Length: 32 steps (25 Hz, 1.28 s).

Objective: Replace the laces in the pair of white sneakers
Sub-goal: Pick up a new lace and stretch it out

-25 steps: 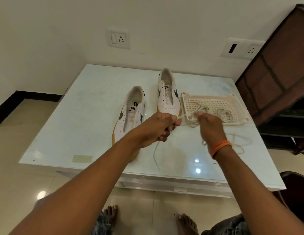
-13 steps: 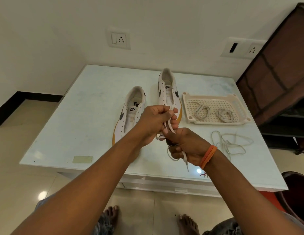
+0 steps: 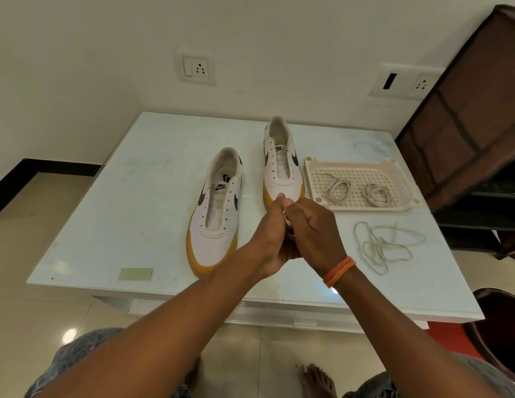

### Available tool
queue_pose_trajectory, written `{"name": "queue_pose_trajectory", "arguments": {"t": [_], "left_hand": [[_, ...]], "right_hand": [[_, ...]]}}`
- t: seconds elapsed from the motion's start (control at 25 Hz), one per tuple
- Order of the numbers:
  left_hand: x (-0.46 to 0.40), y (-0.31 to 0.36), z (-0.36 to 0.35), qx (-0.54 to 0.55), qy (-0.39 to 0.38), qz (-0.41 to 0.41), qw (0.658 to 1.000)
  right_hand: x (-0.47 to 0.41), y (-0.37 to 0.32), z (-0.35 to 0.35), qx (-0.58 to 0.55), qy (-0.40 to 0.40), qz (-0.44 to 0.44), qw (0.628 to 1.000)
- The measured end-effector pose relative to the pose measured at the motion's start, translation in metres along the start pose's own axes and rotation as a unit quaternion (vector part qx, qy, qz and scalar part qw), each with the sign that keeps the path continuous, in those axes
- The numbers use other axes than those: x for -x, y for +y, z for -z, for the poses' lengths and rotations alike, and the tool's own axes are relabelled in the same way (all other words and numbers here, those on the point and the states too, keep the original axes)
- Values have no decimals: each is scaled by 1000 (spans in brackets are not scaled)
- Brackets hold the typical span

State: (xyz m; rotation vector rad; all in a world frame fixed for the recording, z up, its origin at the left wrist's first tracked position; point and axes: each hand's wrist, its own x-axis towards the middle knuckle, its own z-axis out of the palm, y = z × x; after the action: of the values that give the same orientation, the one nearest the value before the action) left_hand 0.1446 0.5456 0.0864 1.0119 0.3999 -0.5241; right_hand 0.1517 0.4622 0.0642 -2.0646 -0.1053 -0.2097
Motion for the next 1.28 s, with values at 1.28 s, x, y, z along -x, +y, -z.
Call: {"name": "queue_pose_trajectory", "arguments": {"t": [1.28], "left_hand": [[-20,-3,-9,-142,80,47,986]], "right_hand": [[-31,143,108,391,-108,-343,847]]}}
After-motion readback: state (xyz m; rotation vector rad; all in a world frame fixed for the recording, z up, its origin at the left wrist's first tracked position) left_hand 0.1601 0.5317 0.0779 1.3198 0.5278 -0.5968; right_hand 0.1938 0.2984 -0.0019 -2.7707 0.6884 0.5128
